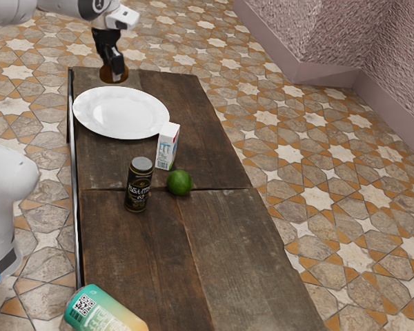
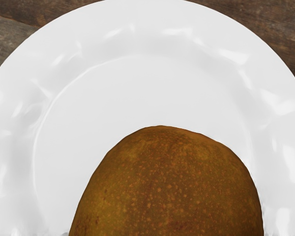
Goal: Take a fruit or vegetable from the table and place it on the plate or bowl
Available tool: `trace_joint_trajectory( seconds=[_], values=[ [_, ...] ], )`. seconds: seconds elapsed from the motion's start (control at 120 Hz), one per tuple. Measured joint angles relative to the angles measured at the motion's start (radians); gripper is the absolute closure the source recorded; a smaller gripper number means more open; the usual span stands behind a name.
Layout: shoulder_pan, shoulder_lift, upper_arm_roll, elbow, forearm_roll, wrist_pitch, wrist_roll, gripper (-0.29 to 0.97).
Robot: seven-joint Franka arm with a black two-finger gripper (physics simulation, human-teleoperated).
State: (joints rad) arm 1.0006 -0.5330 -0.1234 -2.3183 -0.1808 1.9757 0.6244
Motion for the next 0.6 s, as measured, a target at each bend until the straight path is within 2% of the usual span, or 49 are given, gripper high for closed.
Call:
trace_joint_trajectory(
  seconds=[0.025,0.075,0.167,0.35,0.383,0.417,0.45,0.467,0.5,0.533,0.6],
  values=[
    [0.003,0.005,0.000,0.002,0.000,-0.001,-0.001,0.37],
    [0.001,0.010,0.001,0.004,-0.003,-0.004,-0.001,0.25],
    [-0.001,0.006,0.002,0.013,-0.008,-0.011,0.000,0.13],
    [-0.011,-0.005,0.001,0.031,-0.021,-0.015,0.001,0.04],
    [-0.019,0.005,-0.004,0.035,-0.060,0.007,0.000,0.03],
    [-0.057,0.028,-0.008,0.051,-0.154,0.039,-0.008,0.03],
    [-0.141,0.095,-0.008,0.105,-0.241,0.068,-0.055,0.02],
    [-0.205,0.133,-0.008,0.144,-0.255,0.080,-0.097,0.02],
    [-0.370,0.211,0.001,0.261,-0.198,0.083,-0.220,0.02],
    [-0.546,0.272,0.045,0.396,-0.134,0.043,-0.356,0.01],
    [-0.852,0.306,0.172,0.530,-0.043,-0.075,-0.631,0.01]
  ],
)
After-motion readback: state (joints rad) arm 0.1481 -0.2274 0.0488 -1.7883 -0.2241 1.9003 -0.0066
